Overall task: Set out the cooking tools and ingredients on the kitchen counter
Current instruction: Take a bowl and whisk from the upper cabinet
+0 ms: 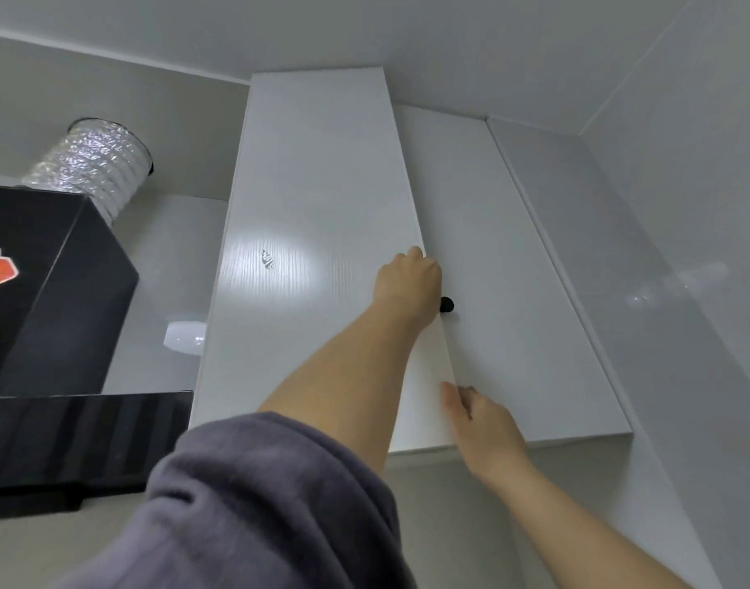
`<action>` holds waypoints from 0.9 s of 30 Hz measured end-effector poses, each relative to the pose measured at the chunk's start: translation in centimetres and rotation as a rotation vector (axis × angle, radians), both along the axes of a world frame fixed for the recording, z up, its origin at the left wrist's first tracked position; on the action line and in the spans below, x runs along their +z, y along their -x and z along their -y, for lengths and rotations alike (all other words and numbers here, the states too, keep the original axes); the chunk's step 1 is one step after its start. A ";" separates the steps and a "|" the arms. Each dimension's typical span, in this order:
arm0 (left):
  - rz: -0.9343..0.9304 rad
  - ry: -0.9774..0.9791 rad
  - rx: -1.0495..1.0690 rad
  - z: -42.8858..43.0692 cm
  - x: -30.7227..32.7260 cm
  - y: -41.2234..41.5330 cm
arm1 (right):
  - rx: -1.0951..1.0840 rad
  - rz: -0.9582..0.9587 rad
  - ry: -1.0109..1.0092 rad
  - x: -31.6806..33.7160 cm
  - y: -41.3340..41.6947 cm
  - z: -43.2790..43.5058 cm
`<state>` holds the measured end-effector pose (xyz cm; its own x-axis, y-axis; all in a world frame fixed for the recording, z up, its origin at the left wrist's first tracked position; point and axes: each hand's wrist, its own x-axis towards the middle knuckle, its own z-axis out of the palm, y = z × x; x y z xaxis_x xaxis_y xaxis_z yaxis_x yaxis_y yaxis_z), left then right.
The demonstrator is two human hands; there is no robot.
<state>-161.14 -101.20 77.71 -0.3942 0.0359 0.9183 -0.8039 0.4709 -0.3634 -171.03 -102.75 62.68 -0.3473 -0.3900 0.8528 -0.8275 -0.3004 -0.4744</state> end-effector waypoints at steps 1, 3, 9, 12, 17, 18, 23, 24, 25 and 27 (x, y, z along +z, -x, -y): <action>-0.007 -0.008 -0.030 -0.9 0.1 -0.5 | 0.063 0.033 0.055 -0.2 -0.7 -0.8; -0.025 -0.017 -0.090 -2.5 0.0 -1.6 | 0.186 0.096 0.138 -0.4 -2.2 -2.6; -0.084 -0.087 -0.296 -7.4 0.1 -6.3 | 0.431 0.251 0.214 0.8 -6.8 -8.3; -0.137 -0.129 -0.372 -9.5 0.0 -9.1 | 0.440 0.191 0.183 0.9 -9.2 -11.0; -0.186 -0.229 -0.416 -12.4 0.0 -14.7 | 0.408 0.095 0.105 1.0 -14.7 -15.1; -0.193 -0.246 -0.425 -12.9 -0.1 -15.7 | 0.401 0.078 0.082 1.0 -15.7 -15.6; -0.277 -0.351 -0.386 -15.6 -1.4 -21.0 | 0.333 -0.004 -0.004 0.8 -21.9 -18.8; -0.300 -0.387 -0.362 -16.1 -1.5 -22.1 | 0.321 -0.017 -0.019 0.7 -23.2 -19.2; -0.321 -0.420 -0.339 -16.4 -1.5 -23.1 | 0.313 -0.033 -0.027 0.6 -24.5 -19.5; -0.357 -0.465 -0.313 -16.8 -1.3 -25.3 | 0.309 -0.068 -0.037 0.5 -27.1 -19.7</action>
<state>-135.83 -84.43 76.41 -0.0986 -0.3325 0.9379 -0.6370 0.7452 0.1972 -143.93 -83.02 63.17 -0.1499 -0.4993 0.8534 -0.7302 -0.5260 -0.4360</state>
